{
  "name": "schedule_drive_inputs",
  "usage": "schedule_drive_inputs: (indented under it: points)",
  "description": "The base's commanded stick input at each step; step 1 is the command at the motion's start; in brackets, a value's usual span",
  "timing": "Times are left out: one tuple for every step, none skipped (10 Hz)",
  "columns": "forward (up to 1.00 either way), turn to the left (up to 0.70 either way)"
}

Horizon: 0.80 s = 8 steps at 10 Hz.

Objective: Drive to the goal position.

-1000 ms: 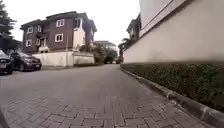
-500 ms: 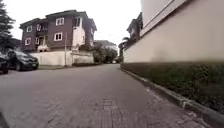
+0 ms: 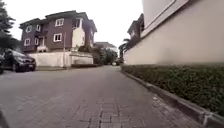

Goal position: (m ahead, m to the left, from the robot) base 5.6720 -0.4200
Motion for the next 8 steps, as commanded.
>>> schedule_drive_inputs:
  points:
    - [0.70, 0.00]
    - [0.70, 0.00]
    - [0.70, 0.00]
    - [0.70, 0.00]
    - [0.70, 0.00]
    - [0.70, 0.00]
    - [0.70, 0.00]
    - [0.70, 0.00]
